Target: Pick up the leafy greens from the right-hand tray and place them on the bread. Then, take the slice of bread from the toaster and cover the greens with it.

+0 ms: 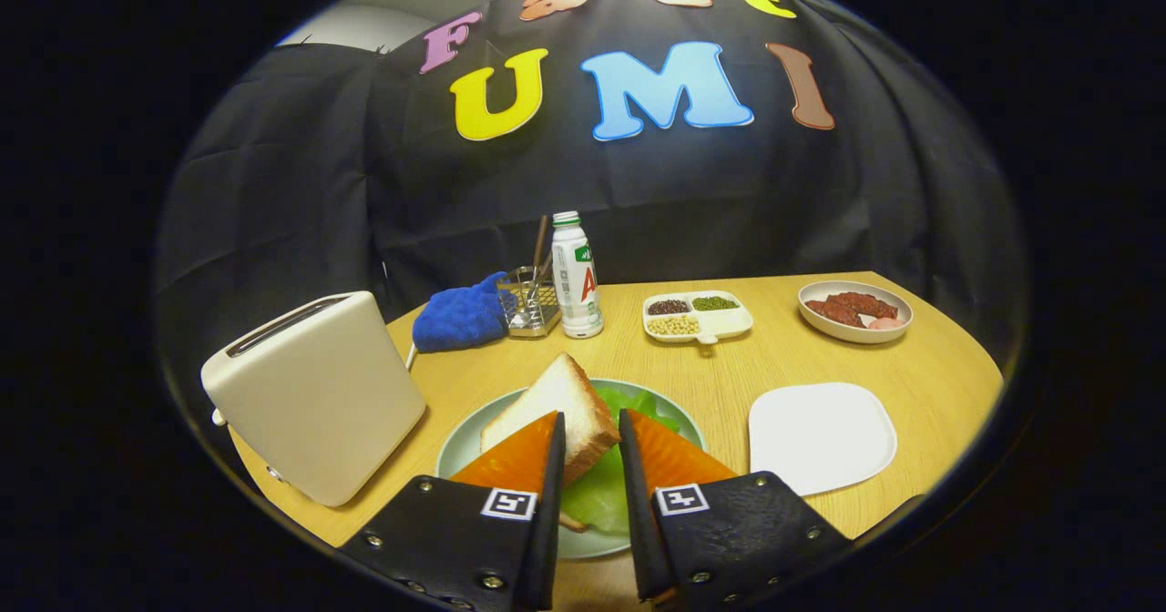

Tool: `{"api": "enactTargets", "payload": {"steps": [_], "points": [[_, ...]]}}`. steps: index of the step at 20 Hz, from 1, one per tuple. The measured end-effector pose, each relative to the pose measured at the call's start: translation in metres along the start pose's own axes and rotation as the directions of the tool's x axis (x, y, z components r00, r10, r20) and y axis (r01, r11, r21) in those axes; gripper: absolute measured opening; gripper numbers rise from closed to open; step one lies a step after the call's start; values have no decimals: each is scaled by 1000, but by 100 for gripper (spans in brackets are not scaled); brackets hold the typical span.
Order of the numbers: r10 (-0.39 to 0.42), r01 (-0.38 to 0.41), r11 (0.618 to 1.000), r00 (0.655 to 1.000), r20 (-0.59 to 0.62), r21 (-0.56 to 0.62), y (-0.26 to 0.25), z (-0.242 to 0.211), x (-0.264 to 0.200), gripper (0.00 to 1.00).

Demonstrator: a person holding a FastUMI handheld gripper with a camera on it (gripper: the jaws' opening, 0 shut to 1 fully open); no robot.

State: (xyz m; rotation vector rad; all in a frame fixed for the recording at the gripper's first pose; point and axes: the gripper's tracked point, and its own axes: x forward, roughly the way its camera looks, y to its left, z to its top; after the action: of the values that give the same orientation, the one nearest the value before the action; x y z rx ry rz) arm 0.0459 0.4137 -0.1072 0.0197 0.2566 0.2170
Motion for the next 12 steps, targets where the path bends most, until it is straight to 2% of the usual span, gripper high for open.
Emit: {"api": "enactTargets", "payload": {"steps": [2,3,8,12], "points": [[-6,6,1000,1000,4,14,-5,2,-1,37],[-11,11,1000,1000,8,13,-8,3,-1,41],[-11,10,1000,999,37,19,-14,12,-8,41],[-29,31,999,995,100,-20,-25,27,-20,41]]}}
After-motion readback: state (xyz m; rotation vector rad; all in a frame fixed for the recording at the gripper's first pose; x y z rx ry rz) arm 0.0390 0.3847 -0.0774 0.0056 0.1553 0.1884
